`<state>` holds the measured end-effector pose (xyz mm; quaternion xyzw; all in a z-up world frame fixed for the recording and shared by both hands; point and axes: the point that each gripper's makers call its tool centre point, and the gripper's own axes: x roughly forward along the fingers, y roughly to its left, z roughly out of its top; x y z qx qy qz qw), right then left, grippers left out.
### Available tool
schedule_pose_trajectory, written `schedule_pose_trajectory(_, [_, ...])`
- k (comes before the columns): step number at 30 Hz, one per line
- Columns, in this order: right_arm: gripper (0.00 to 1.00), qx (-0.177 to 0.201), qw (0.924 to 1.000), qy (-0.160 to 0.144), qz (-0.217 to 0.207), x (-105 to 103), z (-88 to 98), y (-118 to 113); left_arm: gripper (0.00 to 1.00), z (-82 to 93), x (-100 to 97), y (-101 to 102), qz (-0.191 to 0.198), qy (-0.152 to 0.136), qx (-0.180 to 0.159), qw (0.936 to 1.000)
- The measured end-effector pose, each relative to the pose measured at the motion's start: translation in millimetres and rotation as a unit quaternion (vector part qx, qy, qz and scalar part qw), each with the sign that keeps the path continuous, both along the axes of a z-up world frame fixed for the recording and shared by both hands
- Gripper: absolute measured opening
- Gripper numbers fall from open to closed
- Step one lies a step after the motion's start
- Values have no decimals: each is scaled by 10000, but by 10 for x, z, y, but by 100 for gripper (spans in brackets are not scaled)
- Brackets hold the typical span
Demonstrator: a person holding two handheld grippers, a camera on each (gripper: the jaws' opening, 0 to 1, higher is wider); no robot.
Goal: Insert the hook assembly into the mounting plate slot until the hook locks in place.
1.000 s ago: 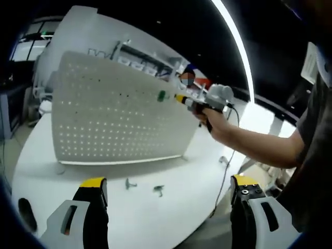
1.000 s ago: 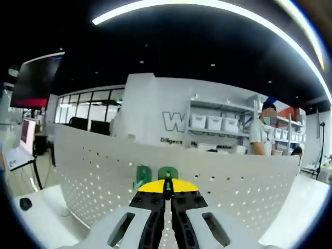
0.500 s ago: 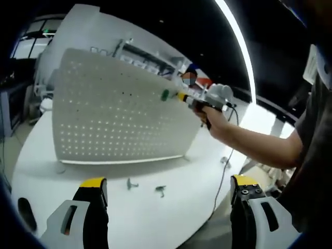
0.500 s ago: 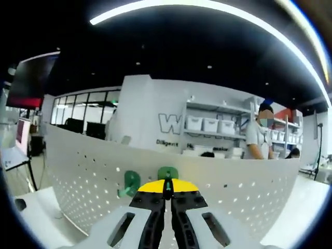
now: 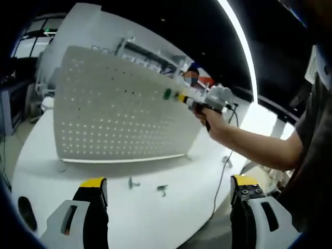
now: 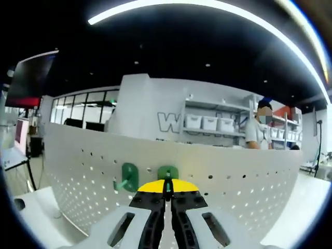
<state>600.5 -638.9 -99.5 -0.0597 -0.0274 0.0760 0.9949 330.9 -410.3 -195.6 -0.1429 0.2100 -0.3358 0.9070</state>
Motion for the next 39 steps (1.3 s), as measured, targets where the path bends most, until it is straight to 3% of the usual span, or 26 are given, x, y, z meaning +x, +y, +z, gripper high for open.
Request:
schedule_pose_trajectory(11, [1, -18, 9999, 105, -45, 19, 2, 15, 100, -9, -18, 20, 17, 37, 4, 10000])
schedule_pose_trajectory(15, [1, -294, 9993, 201, -91, 25, -2, 29, 100, -13, -31, 11, 13, 41, -5, 10000])
schedule_pose_trajectory(21, [5, -201, 9994, 276, -72, 5, 8, 34, 100, 12, -58, 30, 28, -6, 6, 10000])
schedule_pose_trajectory(31, [8, -202, 9996, 178, -13, -57, 190, 79, 100, 59, -94, 103, 99, -96, 10, 9999])
schedule_pose_trajectory(34, [8, -363, 9992, 126, 45, -96, 238, 117, 100, 58, -105, 103, 81, -122, 42, 9999])
schedule_pose_trajectory(39, [15, -266, 9996, 62, -15, -221, 327, 46, 100, 93, -141, 91, 46, -172, 34, 9998])
